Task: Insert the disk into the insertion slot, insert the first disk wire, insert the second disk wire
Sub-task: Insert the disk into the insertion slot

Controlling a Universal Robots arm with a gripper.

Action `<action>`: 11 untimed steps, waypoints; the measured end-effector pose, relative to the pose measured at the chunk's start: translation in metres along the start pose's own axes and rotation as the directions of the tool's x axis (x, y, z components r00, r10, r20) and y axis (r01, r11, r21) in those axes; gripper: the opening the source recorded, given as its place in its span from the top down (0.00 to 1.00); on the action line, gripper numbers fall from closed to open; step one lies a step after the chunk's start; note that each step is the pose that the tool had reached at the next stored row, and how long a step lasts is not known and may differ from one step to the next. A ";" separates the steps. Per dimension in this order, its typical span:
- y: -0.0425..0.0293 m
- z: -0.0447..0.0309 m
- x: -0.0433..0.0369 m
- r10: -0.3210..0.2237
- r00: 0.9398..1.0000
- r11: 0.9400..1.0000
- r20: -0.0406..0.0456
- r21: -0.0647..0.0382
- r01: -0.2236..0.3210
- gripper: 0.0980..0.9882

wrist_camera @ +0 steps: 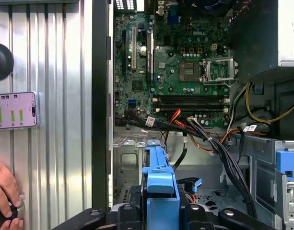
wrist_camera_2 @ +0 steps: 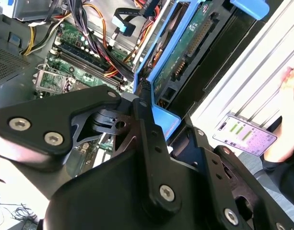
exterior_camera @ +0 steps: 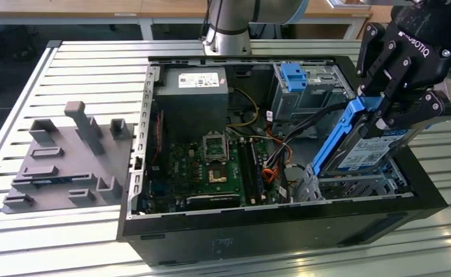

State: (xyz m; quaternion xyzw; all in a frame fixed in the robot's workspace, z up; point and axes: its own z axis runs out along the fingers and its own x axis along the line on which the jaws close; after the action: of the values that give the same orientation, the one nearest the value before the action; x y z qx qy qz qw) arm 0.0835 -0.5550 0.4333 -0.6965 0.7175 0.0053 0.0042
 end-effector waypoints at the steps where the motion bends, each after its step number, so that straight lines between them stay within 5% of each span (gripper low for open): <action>1: 0.0000 0.0007 0.0000 0.000 1.000 1.000 0.001 0.000 0.000 0.70; 11: 0.0000 0.0077 0.0001 0.000 1.000 1.000 0.003 0.000 0.000 0.70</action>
State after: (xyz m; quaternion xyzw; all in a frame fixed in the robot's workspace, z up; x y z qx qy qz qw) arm 0.0835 -0.5550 0.4257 -0.6965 0.7175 0.0064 0.0053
